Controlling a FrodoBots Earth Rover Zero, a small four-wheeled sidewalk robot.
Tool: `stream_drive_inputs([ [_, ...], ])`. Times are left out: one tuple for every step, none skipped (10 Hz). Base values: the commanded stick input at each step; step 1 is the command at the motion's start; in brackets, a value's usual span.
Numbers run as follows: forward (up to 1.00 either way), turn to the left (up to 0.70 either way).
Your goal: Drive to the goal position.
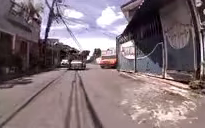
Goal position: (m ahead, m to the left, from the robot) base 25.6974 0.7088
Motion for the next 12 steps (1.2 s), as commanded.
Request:
stream_drive_inputs([
  [0.70, 0.11],
  [0.70, 0.11],
  [0.70, 0.11],
  [0.70, -0.24],
  [0.70, -0.24],
  [0.70, -0.24],
  [0.70, -0.11],
  [0.70, 0.08],
  [0.70, 0.11],
  [0.70, 0.11],
  [0.70, -0.21],
  [0.70, -0.24],
])
